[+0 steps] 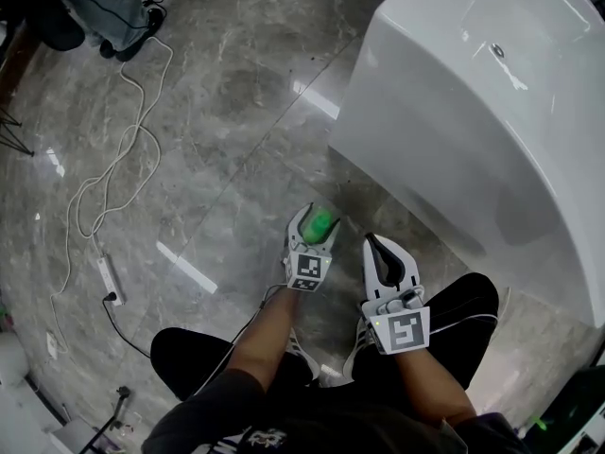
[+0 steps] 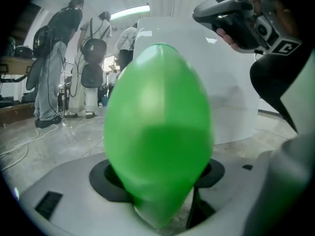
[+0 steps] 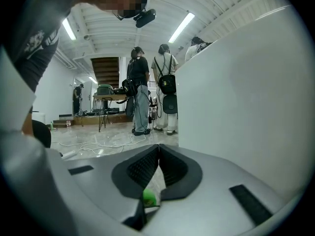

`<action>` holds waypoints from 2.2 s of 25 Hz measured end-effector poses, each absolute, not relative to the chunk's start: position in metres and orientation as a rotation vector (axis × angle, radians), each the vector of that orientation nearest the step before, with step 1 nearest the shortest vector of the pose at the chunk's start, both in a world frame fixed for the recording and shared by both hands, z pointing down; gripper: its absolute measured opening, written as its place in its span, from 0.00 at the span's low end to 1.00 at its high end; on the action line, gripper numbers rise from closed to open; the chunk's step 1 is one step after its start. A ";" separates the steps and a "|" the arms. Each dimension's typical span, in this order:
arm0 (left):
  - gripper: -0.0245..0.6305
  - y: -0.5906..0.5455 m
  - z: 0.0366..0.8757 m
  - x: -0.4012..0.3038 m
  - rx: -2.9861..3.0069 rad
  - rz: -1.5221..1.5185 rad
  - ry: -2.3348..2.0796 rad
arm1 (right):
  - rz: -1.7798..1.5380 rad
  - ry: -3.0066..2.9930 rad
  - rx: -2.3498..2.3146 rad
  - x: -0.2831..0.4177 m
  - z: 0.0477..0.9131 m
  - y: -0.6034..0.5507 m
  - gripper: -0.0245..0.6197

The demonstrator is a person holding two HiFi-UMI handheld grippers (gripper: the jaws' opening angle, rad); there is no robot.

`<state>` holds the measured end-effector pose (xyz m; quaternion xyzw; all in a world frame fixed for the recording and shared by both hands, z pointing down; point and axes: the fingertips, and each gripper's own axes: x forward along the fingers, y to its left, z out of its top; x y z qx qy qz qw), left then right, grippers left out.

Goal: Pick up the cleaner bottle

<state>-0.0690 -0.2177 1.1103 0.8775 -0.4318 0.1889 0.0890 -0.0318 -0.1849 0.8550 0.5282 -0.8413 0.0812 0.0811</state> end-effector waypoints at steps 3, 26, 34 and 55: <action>0.51 -0.218 1.114 -0.068 2.601 0.569 -1.287 | 0.244 -2.517 1.571 -0.031 0.857 -0.183 0.06; 0.32 -0.246 1.046 -0.075 2.604 0.466 -1.356 | 0.255 -2.482 1.632 -0.024 0.853 -0.192 0.06; 0.32 -0.249 0.925 -0.076 2.632 0.456 -1.343 | 0.179 -2.412 1.679 -0.016 0.777 -0.188 0.06; 0.32 -0.194 0.420 -0.019 2.598 0.464 -1.337 | 0.186 -2.315 1.815 0.091 0.337 -0.124 0.06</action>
